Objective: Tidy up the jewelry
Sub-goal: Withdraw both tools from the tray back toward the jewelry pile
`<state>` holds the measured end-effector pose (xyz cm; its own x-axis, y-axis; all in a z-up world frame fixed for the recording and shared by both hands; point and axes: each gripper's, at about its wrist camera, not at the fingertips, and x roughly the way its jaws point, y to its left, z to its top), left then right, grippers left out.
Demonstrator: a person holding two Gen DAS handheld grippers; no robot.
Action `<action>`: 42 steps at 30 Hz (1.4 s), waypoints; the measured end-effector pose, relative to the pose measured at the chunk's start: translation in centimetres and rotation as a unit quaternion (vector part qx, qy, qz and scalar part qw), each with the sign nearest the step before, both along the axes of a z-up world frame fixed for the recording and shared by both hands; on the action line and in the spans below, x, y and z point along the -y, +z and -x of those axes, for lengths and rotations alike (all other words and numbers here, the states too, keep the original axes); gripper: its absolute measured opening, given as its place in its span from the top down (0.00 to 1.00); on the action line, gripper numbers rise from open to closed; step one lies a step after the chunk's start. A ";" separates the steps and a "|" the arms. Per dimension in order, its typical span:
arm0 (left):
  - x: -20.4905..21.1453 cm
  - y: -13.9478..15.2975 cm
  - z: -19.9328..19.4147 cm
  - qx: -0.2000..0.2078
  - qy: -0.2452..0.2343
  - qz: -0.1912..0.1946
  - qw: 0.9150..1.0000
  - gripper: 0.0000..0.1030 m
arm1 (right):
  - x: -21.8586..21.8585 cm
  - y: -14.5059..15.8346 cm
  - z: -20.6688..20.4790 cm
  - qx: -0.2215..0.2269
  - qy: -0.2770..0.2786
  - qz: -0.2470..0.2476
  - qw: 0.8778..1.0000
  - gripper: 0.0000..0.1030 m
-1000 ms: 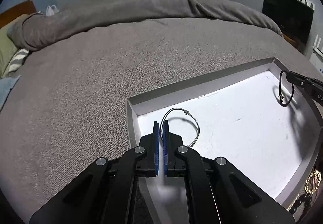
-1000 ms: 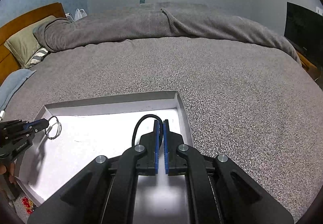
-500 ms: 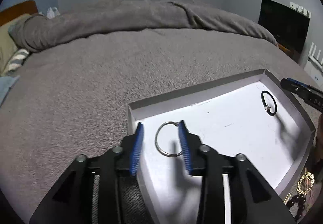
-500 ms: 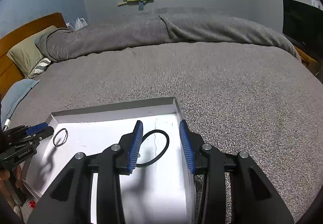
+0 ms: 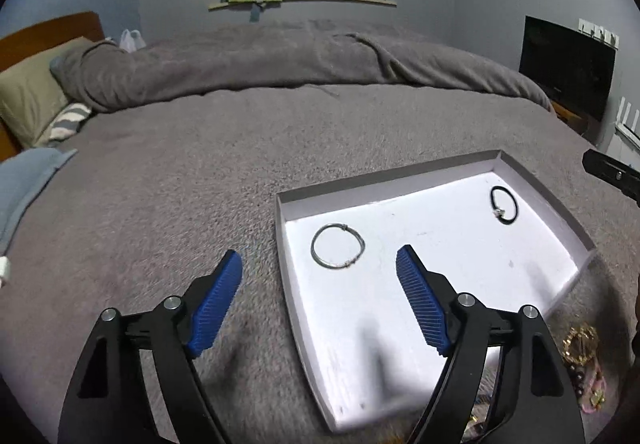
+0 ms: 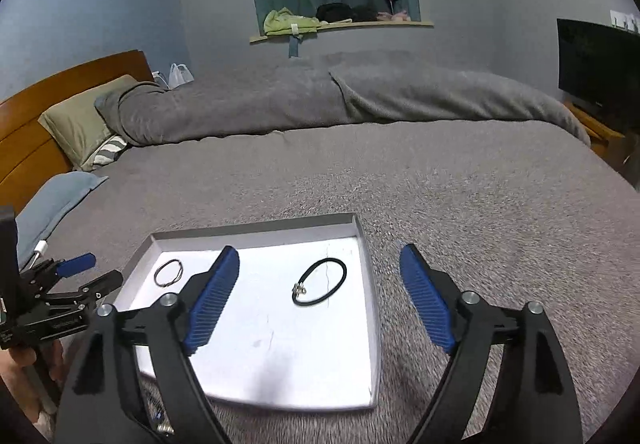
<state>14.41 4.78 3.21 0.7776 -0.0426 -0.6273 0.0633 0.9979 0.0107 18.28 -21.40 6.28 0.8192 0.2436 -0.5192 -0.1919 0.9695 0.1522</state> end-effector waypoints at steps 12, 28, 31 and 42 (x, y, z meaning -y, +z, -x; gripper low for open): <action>1.0 1.1 8.0 0.050 0.004 -0.003 0.999 0.10 | 2.3 -0.9 6.7 0.004 -0.013 -0.006 1.000 0.05; 1.3 -1.4 13.1 0.033 -0.005 -0.031 0.999 0.08 | 3.3 -4.0 12.3 -0.026 0.012 -0.003 1.000 0.05; 1.9 -2.0 13.7 0.029 -0.022 -0.036 0.999 0.07 | 3.7 -5.1 12.8 -0.045 0.015 -0.014 0.999 0.05; 3.1 -3.5 13.5 -0.001 -0.056 -0.043 0.997 0.07 | 3.0 -5.6 13.6 -0.047 0.039 0.012 0.998 0.05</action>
<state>0.95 1.72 -0.33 0.7700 -0.0747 -0.6336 0.1742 0.9800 0.0963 4.69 -24.36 0.64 0.7462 0.2905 -0.5990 -0.2526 0.9560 0.1490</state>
